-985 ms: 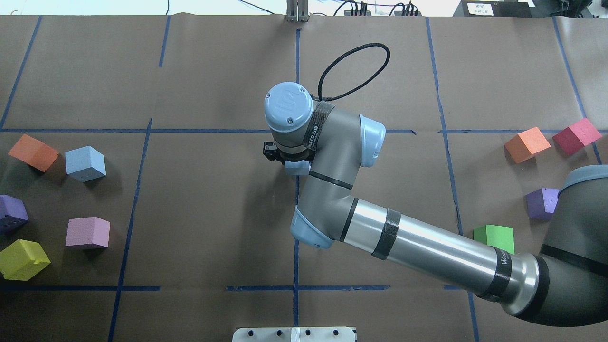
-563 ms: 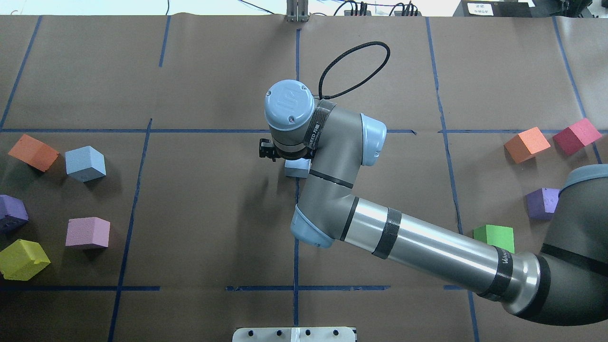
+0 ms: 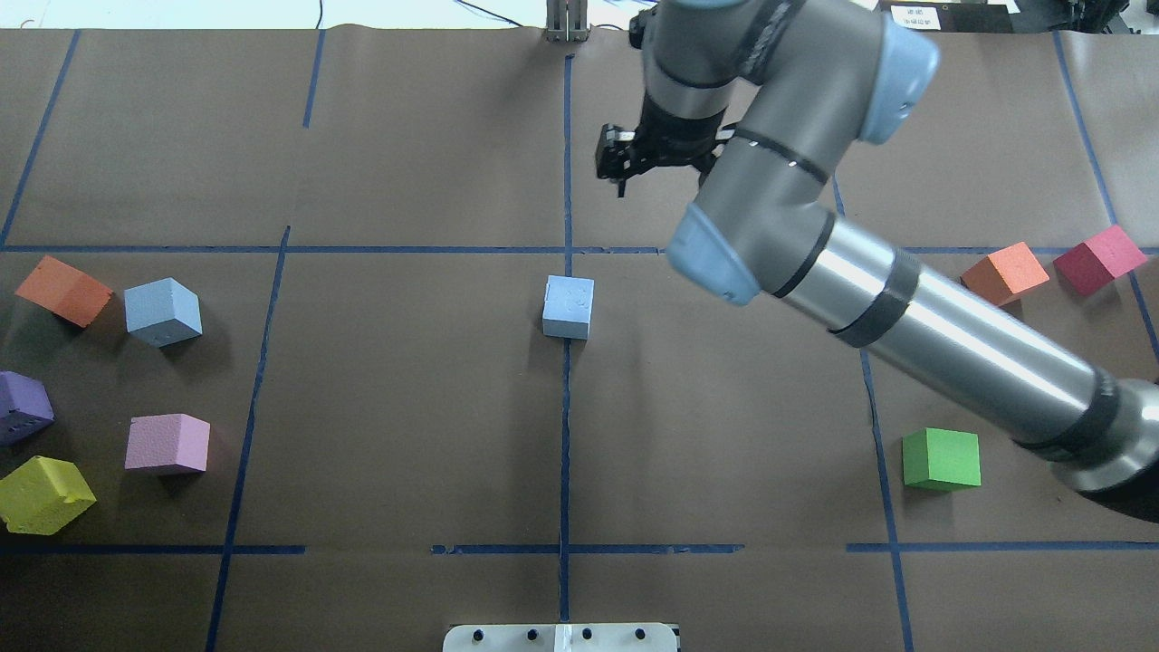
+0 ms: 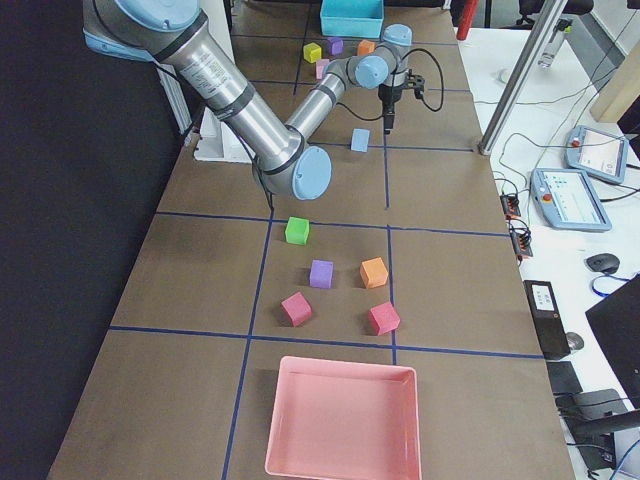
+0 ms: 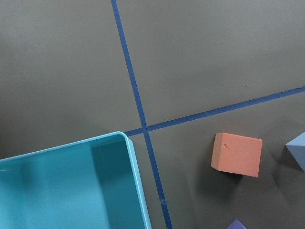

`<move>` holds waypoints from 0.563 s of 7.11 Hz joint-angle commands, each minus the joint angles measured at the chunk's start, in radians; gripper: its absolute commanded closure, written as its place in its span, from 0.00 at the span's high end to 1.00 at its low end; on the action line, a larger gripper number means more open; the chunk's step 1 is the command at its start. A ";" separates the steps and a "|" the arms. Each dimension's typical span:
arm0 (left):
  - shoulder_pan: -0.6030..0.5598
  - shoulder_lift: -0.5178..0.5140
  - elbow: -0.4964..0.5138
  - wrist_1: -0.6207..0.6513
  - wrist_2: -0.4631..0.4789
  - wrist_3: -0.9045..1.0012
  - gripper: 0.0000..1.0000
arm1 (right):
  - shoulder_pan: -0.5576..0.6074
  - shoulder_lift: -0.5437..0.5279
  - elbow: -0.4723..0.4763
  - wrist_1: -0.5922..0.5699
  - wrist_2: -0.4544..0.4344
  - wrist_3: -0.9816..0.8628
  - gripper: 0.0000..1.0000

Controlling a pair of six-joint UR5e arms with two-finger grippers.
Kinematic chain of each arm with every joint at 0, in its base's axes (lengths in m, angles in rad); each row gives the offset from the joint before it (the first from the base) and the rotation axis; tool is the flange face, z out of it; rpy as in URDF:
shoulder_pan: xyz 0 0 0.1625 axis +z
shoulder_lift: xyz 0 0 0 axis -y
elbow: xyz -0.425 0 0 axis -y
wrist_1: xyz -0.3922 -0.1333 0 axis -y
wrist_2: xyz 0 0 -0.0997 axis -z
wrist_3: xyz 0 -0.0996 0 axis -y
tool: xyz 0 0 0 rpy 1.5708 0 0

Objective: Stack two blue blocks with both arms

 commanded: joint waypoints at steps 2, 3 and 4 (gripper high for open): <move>0.131 -0.019 -0.009 -0.038 0.005 -0.171 1.00 | 0.341 -0.406 0.204 -0.040 0.161 -0.651 0.99; 0.191 -0.018 -0.024 -0.111 0.011 -0.397 1.00 | 0.421 -0.497 0.202 -0.040 0.161 -0.852 0.99; 0.251 -0.016 -0.033 -0.196 0.018 -0.642 1.00 | 0.525 -0.587 0.192 -0.040 0.169 -1.062 0.99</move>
